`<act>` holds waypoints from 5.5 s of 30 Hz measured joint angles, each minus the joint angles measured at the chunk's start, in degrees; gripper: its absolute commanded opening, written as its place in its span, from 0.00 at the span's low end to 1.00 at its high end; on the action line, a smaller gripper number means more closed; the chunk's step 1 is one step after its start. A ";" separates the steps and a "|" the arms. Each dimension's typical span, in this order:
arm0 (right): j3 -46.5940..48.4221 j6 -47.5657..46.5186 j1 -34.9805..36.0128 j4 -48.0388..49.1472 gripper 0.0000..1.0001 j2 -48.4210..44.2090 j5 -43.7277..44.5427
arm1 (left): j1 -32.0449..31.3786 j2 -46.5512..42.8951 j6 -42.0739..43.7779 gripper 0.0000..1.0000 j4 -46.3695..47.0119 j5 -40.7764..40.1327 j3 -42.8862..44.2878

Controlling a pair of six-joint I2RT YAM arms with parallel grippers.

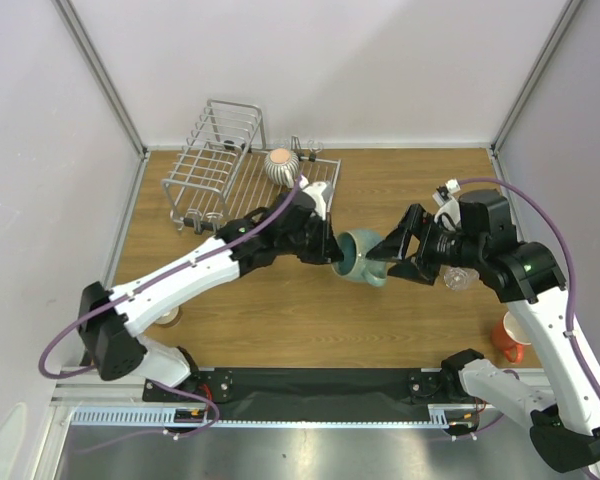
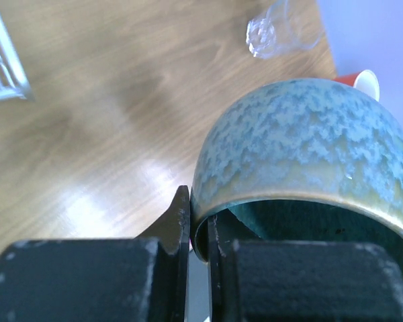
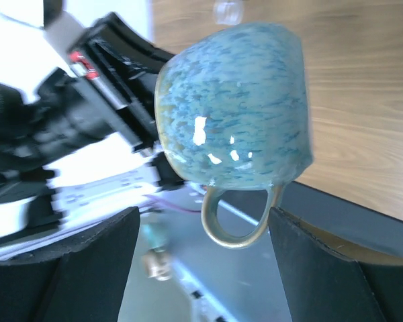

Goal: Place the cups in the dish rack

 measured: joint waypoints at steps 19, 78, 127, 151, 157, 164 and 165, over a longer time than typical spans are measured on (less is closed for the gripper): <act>4.50 6.34 -0.63 8.33 0.82 3.58 -10.12 | 5.33 -7.80 3.15 0.00 6.47 1.68 -3.21; -9.25 35.30 9.51 37.00 0.00 2.27 -9.16 | 6.91 -18.32 -4.63 0.92 30.56 1.66 -16.26; 51.06 -30.56 26.71 23.02 0.00 80.91 51.80 | 6.69 -41.81 -4.37 1.00 -34.49 -29.88 -1.68; 60.08 -32.44 25.99 24.15 0.55 89.22 53.68 | 6.69 -41.72 3.19 1.00 -35.12 -29.16 2.05; 60.26 -32.63 25.79 24.20 0.65 89.15 53.77 | 6.69 -41.00 3.78 1.00 -34.71 -27.65 2.05; 55.41 -31.01 25.11 23.50 0.70 83.23 53.68 | 6.69 -39.69 3.78 1.00 -33.05 -25.14 2.05; 53.72 -30.64 24.98 23.43 0.70 81.37 53.29 | 6.69 -39.50 3.80 1.00 -32.59 -24.90 2.03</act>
